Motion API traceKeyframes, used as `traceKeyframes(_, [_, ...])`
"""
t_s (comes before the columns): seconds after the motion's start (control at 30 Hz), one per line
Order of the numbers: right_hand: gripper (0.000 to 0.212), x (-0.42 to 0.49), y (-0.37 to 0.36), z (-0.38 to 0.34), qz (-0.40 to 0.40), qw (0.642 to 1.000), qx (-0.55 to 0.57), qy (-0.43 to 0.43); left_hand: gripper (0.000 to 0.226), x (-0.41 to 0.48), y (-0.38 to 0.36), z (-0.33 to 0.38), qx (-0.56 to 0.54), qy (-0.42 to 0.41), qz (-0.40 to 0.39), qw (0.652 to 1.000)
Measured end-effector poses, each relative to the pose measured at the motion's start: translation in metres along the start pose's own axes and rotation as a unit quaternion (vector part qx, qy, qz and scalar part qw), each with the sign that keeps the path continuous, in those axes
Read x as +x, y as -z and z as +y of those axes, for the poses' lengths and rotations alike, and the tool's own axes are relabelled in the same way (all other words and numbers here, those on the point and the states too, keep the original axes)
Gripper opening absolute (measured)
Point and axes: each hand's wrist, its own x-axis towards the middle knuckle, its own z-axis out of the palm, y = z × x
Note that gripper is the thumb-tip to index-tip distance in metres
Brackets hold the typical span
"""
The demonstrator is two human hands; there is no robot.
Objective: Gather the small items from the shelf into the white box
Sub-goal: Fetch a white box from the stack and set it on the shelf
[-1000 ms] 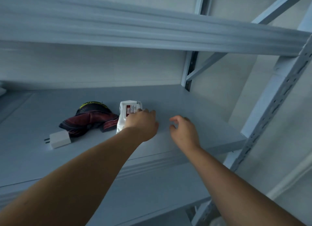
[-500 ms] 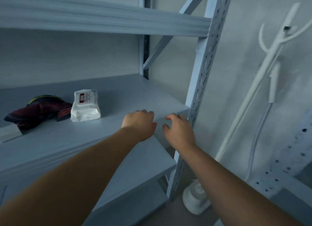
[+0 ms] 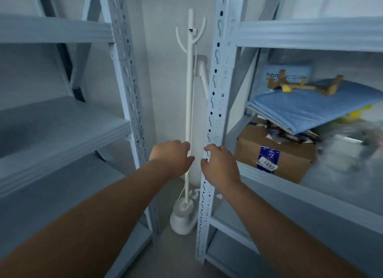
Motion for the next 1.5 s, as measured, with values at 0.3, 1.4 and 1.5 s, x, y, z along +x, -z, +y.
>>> traceKeyframes(0.3, [0.033,-0.027,0.092,0.124,0.071,0.986,-0.074,-0.134,0.046,0.053,0.0,0.152,-0.017,-0.163,0.049,0.985])
traceKeyframes(1.4, [0.02,-0.153,0.2,0.244,0.324,0.827,-0.206,-0.411,0.027,0.078,0.038,0.424,-0.226,-0.538,0.147,0.799])
traceKeyframes(1.5, [0.022,-0.201,0.217,0.241,0.349,0.794,-0.225,-0.444,0.028,0.036,0.053,0.451,-0.236,-0.571,0.146,0.773])
